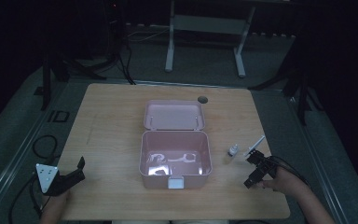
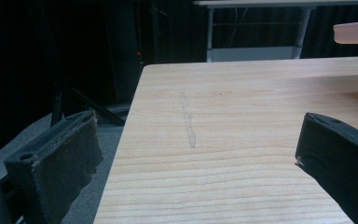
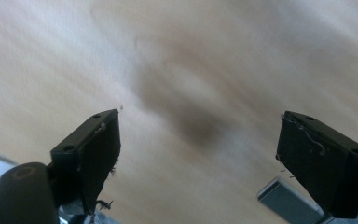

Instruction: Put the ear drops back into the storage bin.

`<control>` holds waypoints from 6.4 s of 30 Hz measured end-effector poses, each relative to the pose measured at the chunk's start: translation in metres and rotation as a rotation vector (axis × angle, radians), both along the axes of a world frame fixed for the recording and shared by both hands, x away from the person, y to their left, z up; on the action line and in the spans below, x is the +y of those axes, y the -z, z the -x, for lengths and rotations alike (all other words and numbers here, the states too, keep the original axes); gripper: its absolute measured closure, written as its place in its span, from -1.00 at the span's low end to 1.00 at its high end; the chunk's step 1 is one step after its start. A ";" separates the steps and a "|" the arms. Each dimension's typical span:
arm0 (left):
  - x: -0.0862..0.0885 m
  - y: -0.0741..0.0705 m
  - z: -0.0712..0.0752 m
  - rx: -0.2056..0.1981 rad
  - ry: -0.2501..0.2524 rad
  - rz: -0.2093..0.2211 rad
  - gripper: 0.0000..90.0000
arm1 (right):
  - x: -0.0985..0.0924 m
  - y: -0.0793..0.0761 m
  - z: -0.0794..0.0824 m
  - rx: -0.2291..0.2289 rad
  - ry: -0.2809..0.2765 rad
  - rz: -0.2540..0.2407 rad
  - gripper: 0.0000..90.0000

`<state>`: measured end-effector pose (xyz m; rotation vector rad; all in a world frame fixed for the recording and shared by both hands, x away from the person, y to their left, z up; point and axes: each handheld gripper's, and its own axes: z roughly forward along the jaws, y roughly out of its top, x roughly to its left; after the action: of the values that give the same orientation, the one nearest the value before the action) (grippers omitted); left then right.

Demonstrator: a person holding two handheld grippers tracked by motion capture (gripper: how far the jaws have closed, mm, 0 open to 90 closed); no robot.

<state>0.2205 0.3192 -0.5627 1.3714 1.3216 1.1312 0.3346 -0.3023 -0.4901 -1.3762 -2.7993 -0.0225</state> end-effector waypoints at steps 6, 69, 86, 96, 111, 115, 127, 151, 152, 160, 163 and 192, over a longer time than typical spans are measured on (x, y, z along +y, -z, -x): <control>0.000 0.000 0.000 0.000 0.001 0.000 -0.99 | 0.005 -0.004 -0.014 -0.015 0.014 -0.010 -0.68; 0.000 0.000 -0.001 0.008 0.032 0.001 -0.99 | 0.071 0.010 -0.101 0.049 -0.154 0.110 0.32; 0.000 0.000 -0.001 0.012 0.034 0.002 -0.99 | 0.068 0.005 -0.063 0.012 -0.641 0.117 0.32; 0.000 0.000 -0.001 0.013 0.033 0.002 -0.99 | 0.068 0.006 -0.044 0.007 -0.791 0.214 0.32; 0.000 0.000 -0.002 0.017 0.032 0.001 -0.99 | 0.076 -0.011 -0.019 0.008 -0.881 0.248 0.32; 0.000 0.000 -0.002 0.016 0.032 0.001 -0.99 | 0.080 -0.020 -0.014 0.022 -0.875 0.244 0.32; 0.000 0.000 -0.002 0.017 0.031 0.000 -0.99 | 0.086 -0.058 -0.004 0.025 -0.801 0.198 0.32; 0.000 0.000 -0.002 0.016 0.032 0.000 -0.99 | 0.135 -0.128 0.012 -0.046 -0.880 0.176 0.32; 0.000 0.000 -0.002 0.016 0.032 0.000 -0.99 | 0.138 -0.130 0.013 -0.045 -0.886 0.177 0.33; 0.000 0.000 -0.002 0.016 0.035 0.002 -0.99 | 0.157 -0.141 0.014 -0.061 -0.909 0.167 0.32; 0.000 0.000 -0.002 0.017 0.034 0.002 -0.99 | 0.164 -0.144 0.015 -0.064 -0.916 0.158 0.32; 0.000 0.000 -0.002 0.014 0.042 0.004 -0.99 | 0.215 -0.095 -0.008 -0.055 -0.958 0.130 0.32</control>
<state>0.2220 0.3192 -0.5630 1.4003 1.2983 1.0920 0.3427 -0.0877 -0.3951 0.0710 -3.2140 0.1398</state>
